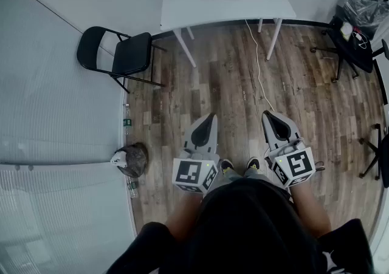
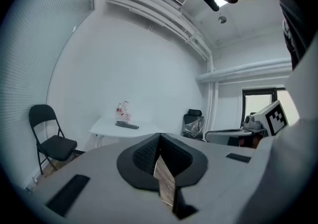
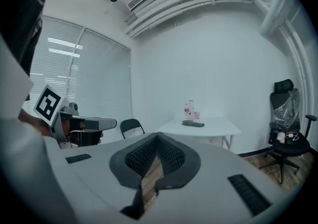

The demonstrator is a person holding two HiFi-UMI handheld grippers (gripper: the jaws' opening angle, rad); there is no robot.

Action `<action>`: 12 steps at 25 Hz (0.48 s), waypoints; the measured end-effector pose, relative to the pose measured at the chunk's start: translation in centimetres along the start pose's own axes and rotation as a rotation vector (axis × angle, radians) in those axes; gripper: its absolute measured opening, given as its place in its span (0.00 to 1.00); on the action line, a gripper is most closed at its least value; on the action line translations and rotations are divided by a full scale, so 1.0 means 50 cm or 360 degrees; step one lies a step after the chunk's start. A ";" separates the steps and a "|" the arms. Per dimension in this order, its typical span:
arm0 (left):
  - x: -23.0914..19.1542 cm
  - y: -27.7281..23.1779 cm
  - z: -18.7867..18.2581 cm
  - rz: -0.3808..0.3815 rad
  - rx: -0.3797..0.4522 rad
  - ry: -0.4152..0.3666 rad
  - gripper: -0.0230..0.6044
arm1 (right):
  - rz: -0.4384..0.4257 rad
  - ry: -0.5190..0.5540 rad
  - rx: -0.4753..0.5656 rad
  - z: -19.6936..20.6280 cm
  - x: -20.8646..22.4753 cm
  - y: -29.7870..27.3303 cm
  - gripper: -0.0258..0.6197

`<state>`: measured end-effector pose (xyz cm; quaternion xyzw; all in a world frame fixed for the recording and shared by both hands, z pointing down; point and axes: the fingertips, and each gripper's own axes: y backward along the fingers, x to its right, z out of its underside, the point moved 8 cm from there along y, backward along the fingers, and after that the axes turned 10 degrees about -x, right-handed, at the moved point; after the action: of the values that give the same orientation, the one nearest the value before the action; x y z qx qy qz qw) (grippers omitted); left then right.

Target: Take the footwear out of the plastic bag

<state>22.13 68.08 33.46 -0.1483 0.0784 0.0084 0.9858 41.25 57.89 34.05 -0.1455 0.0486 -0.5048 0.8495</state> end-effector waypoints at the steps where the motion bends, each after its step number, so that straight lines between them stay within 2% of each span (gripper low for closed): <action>1: -0.007 0.006 -0.004 -0.0002 0.0004 -0.0017 0.07 | -0.0001 0.0016 0.0002 -0.004 -0.009 -0.004 0.06; 12: -0.072 0.047 -0.013 0.0013 0.0039 -0.0020 0.07 | 0.0059 0.0038 0.0052 -0.036 -0.053 -0.051 0.06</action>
<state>18.37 70.17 32.75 -0.1359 0.0730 0.0124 0.9880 37.39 58.72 32.91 -0.1248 0.0531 -0.4915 0.8602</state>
